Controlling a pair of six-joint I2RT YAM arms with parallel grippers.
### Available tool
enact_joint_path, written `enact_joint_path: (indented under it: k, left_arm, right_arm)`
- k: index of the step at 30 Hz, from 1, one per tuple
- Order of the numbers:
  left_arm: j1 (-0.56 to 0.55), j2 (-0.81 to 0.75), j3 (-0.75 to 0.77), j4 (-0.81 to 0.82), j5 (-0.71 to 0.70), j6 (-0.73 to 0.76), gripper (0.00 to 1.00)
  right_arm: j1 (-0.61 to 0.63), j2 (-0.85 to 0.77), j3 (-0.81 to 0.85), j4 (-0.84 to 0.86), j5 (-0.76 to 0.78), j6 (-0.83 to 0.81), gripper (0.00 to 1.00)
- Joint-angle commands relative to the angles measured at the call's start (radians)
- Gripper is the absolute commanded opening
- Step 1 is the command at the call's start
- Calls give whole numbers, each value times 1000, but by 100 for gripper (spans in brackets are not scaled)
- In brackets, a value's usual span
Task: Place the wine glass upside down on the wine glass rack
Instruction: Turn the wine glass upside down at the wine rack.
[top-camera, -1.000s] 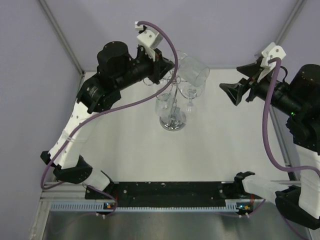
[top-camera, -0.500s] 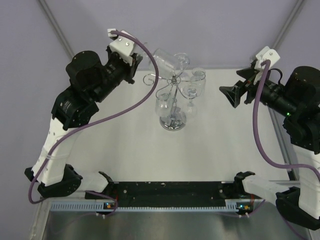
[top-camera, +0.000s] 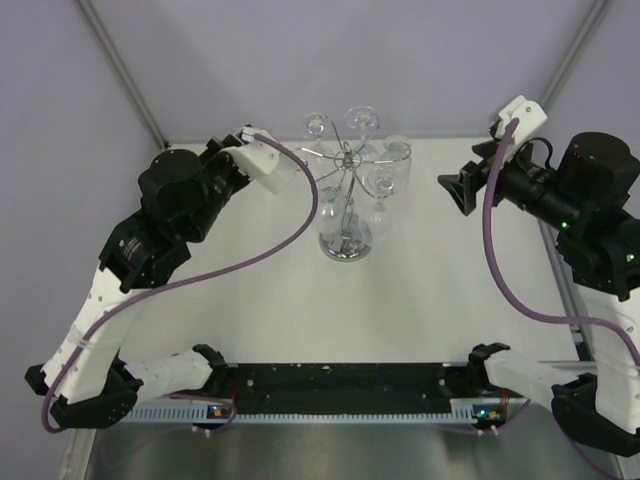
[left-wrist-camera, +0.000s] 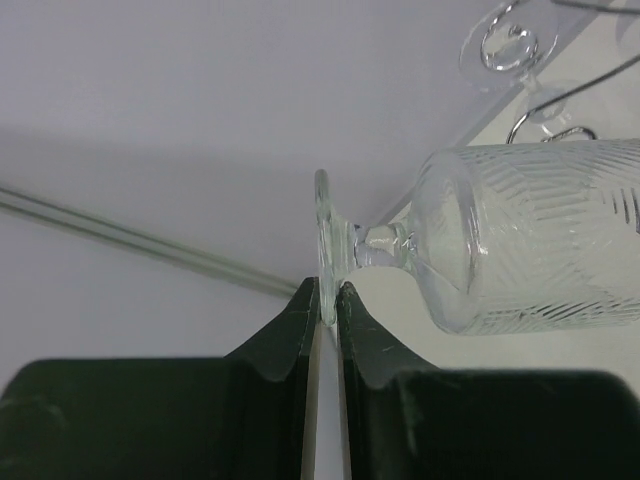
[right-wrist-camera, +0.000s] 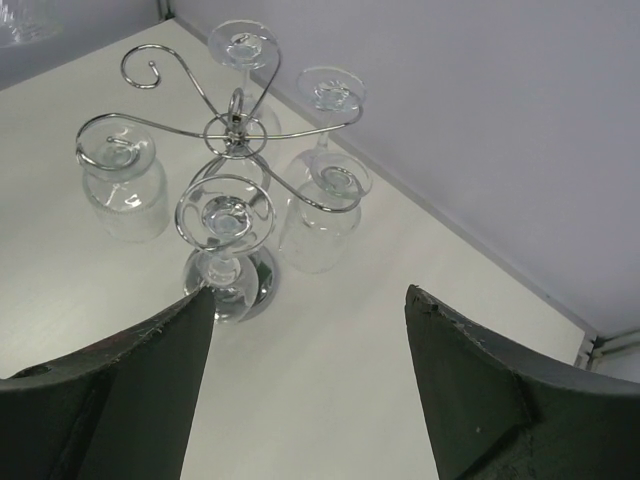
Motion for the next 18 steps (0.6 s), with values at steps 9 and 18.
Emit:
enact_joint_path:
  k: [9,18]
  left_arm:
    - [-32,-105,-279,176,-142,297,0]
    - [-118,-87,-386,271,-226,363,0]
  right_arm:
    - [7,17,5,11,82,-32,76]
    - [9,28,4,8,93,-35,76]
